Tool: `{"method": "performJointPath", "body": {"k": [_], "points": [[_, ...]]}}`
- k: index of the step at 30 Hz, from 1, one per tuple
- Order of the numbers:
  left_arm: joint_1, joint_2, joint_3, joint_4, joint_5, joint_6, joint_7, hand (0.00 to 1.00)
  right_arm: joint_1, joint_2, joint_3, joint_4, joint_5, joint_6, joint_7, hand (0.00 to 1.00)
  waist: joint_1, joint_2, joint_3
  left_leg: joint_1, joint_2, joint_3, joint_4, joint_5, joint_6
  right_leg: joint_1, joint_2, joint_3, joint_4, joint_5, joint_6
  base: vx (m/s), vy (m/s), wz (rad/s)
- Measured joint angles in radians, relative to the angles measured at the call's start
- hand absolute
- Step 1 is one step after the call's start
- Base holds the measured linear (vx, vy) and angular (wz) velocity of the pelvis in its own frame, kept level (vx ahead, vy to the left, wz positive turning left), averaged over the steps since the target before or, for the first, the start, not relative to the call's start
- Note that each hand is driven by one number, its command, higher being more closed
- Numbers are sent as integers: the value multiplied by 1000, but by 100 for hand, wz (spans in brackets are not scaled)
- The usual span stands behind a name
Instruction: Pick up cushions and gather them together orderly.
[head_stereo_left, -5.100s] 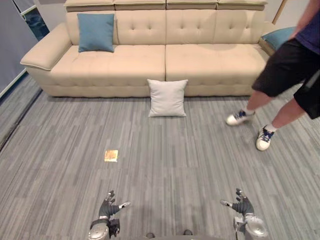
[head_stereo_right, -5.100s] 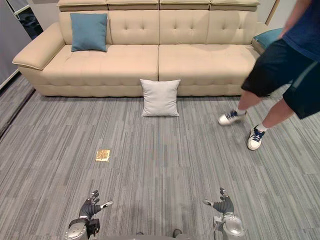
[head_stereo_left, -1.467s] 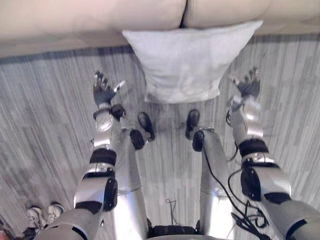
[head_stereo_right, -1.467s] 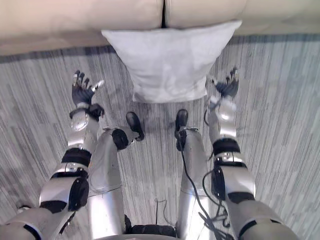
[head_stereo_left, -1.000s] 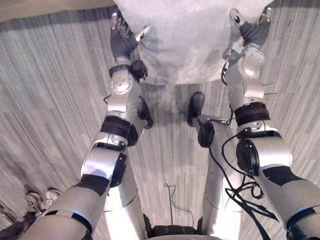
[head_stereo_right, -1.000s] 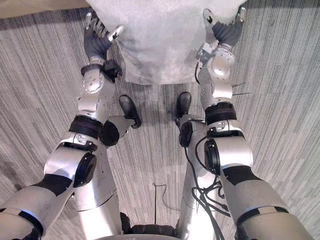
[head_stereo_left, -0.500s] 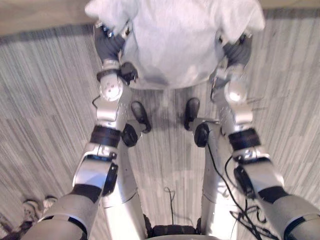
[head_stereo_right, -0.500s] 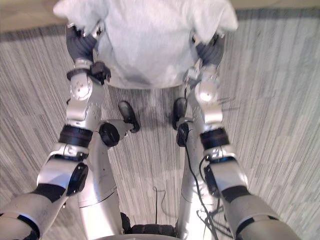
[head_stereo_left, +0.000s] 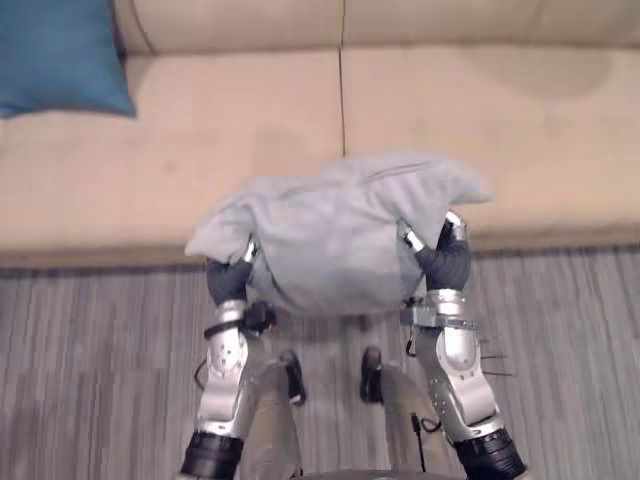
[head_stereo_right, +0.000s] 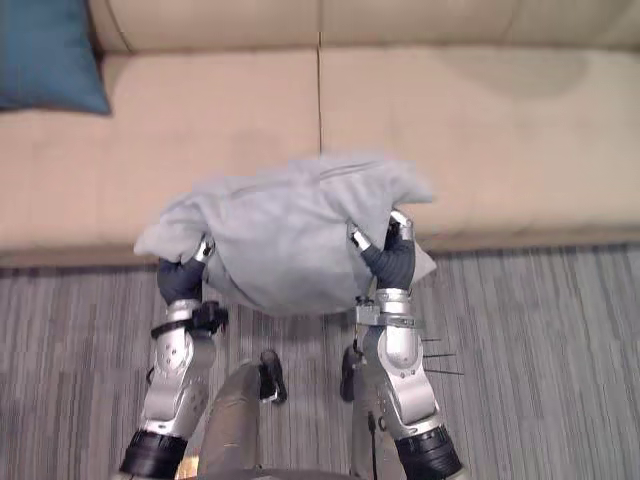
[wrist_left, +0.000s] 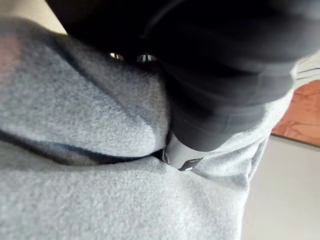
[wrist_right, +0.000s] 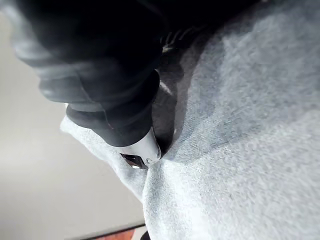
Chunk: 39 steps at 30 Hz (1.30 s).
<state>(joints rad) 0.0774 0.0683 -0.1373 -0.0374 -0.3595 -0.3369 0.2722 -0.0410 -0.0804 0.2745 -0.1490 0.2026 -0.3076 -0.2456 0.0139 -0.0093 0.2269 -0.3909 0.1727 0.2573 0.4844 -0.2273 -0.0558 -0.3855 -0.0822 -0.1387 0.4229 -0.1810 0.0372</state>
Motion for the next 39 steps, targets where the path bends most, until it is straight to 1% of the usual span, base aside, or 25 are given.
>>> {"method": "performJointPath", "body": {"k": [3, 6, 10, 13, 14, 15, 16, 17, 18, 20, 21, 22, 23, 24, 25, 26, 28, 29, 31, 34, 35, 36, 37, 38, 39], "points": [[44, 22, -23, 3, 0, 0, -13, 100, 0, -31, 0, 60, 0, 5, 16, 100, -1, 0, -24, 105, -15, 2, -100, 20, -4, 124, 12, -8, -130, 42, 0, 189, 7, 4], [63, 40, -38, 8, 0, 2, -21, 100, -1, -51, 0, 72, 0, 9, 30, 100, -1, 0, -48, 170, -21, 8, -145, 20, -5, 193, 15, -5, -184, 56, 3, 139, 19, -3], [79, 55, -52, 8, 0, 7, -21, 100, -37, -60, 2, 97, -6, 10, 33, 100, 1, -3, -60, 235, -33, 19, -170, 15, -8, 199, 11, 22, -118, 58, 3, 101, 53, -19], [84, 61, -60, 12, 0, 24, -21, 100, -87, -67, 2, 174, -7, 11, 33, 100, -2, -7, -57, 304, -30, 23, -163, -31, -8, 94, -13, 40, 197, 52, 12, 59, 56, -17], [86, 76, -67, 17, 1, 28, -21, 100, -87, -66, 2, 187, -7, 12, 33, 100, -1, -19, -56, 330, -42, 24, -143, -61, 1, 51, -40, 53, 344, 64, 26, 86, 2, 6], [93, 86, -67, 19, 7, 36, -21, 100, -90, -67, 3, 210, -7, 12, 34, 100, -2, -16, -54, 359, -47, 18, -122, -96, 23, -2, -61, 54, 472, 93, 7, 89, -11, 9], [98, 89, -67, 19, 10, 39, -22, 100, -89, -66, 3, 221, -7, 14, 34, 100, -4, -5, -52, 370, -46, 15, -120, -107, 30, -13, -63, 48, 491, 69, -10, 145, -34, 12], [98, 93, -66, 19, 19, 40, -22, 100, -91, -68, 6, 227, -7, 24, 35, 100, -3, -6, -58, 377, -45, 7, -120, -129, 39, -44, -63, 39, 463, 8, -6, 170, -69, 27], [94, 94, -66, 18, 19, 37, -21, 100, -92, -70, 7, 228, -7, 31, 37, 100, -4, -4, -57, 378, -41, -13, -124, -141, 35, -69, -58, 23, 366, -11, 1, 191, -89, 29], [94, 100, -66, 21, 19, 36, -21, 100, -91, -85, 12, 228, -7, 39, 44, 100, -11, -2, -55, 387, -33, -37, -152, -144, 27, -89, -31, 35, 169, 10, 11, 207, -111, 40], [94, 107, -66, 28, 19, 36, -21, 100, -91, -98, 12, 228, -7, 44, 53, 100, -30, -2, -56, 401, -31, -64, -183, -140, -2, -89, -15, 65, -32, 88, 24, 450, -250, 74], [94, 114, -69, 40, 19, 36, -28, 100, -87, -106, 18, 228, -8, 47, 55, 100, -45, -22, -67, 424, -35, -83, -202, -140, -50, -74, -7, 103, -176, 203, 36, 496, -286, 82], [93, 111, -81, 66, 18, 36, -30, 100, -77, -123, 18, 228, -13, 49, 55, 100, -55, -1, -66, 447, -26, -107, -210, -148, -77, -60, 5, 117, -167, 308, 9, 566, -272, 50], [92, 94, -98, 90, 18, 45, -33, 100, -75, -143, 18, 228, -13, 58, 55, 100, -51, 50, -70, 459, 15, -117, -220, -136, -111, -63, 37, 90, -132, 273, -1, 491, -200, 18], [82, 76, -96, 120, 18, 50, -49, 100, -76, -145, 8, 228, -15, 72, 55, 100, -55, 65, -73, 431, 37, -138, -181, -82, -164, -78, 52, 71, -104, 244, -31, 473, -184, -1], [70, 70, -96, 137, 18, 51, -53, 100, -76, -145, 1, 228, -17, 77, 55, 100, -54, 65, -73, 401, 41, -150, -131, -59, -166, -75, 54, 65, -107, 239, -38, 426, -217, 11], [31, 42, -95, 180, 18, 64, -68, 100, -76, -155, -21, 228, -21, 78, 54, 100, -50, 65, -72, 237, 75, -166, 197, 59, -157, 6, 62, 54, -190, 230, -51, 413, -191, 11], [28, 35, -95, 187, 18, 65, -74, 100, -75, -156, -26, 228, -21, 78, 54, 100, -49, 65, -72, 210, 82, -164, 270, 56, -156, 37, 64, 54, -217, 230, -53, 401, -121, 0], [19, 20, -96, 196, 18, 66, -91, 100, -64, -163, -40, 191, -21, 77, 54, 100, -48, 65, -71, 128, 89, -105, 388, 11, -84, 146, 60, 57, -302, 230, -54, 335, -53, -3], [-12, 18, -96, 196, 18, 66, -96, 100, -69, -163, -46, 144, -33, 66, 53, 100, -39, 67, -72, 46, 81, -56, 298, -20, -32, 178, 51, 59, -340, 231, -53, 216, 45, -7], [-29, 18, -96, 195, 19, 67, -96, 100, -75, -163, -58, 138, -51, 56, 51, 100, -38, 69, -71, 27, 55, -53, 139, -13, -30, 177, 42, 58, -340, 232, -50, 153, 125, -18], [-30, 16, -97, 189, 19, 65, -97, 100, -79, -167, -59, 136, -57, 55, 47, 100, -36, 93, -76, 50, 54, -50, -78, 136, -29, 178, 61, 65, -341, 231, -36, 153, 146, -26], [-32, 22, -97, 187, 20, 63, -97, 100, -79, -160, -62, 136, -58, 54, 47, 100, -34, 100, -77, 55, 56, -47, -105, 114, -28, 181, 73, 76, -342, 221, -18, 151, 204, -19], [-47, 46, -97, 187, 22, 64, -97, 100, -80, -136, -69, 136, -66, 55, 47, 100, -40, 83, -80, 62, 32, -36, -144, 121, -22, 167, 52, 89, -350, 226, 1, 129, 202, 2], [-54, 60, -98, 187, 28, 65, -97, 100, -83, -125, -72, 136, -81, 55, 47, 100, -40, 78, -81, 69, 7, -25, -184, 136, -8, 157, 33, 98, -356, 230, 7, 104, 190, 8]]}}
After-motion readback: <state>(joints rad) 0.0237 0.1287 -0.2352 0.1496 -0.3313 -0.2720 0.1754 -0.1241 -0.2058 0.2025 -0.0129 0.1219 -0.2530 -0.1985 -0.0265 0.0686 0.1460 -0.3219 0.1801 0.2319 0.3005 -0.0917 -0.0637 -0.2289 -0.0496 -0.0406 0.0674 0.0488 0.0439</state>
